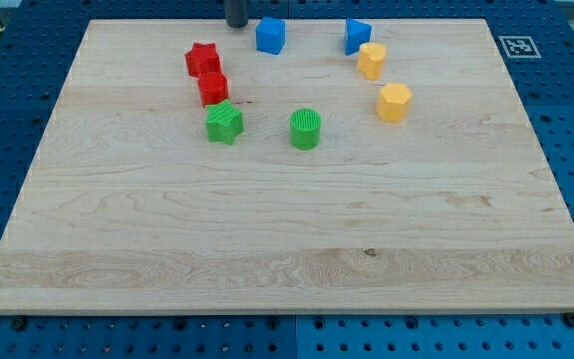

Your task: Move the blue cube towards the green circle

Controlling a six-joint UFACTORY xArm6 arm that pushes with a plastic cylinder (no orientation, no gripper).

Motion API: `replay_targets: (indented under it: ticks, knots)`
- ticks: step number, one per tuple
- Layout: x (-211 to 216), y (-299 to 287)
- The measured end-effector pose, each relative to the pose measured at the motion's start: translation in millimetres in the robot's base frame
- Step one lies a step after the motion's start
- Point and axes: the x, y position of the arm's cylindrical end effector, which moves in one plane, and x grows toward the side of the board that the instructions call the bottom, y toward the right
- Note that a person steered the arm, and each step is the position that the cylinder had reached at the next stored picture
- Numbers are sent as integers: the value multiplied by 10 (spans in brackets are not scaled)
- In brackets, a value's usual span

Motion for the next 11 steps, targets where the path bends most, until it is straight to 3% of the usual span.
replay_targets:
  ticks: [2, 3, 5, 11]
  knots:
    - [7, 455]
    - [7, 458]
    - [568, 460]
    - [943, 353]
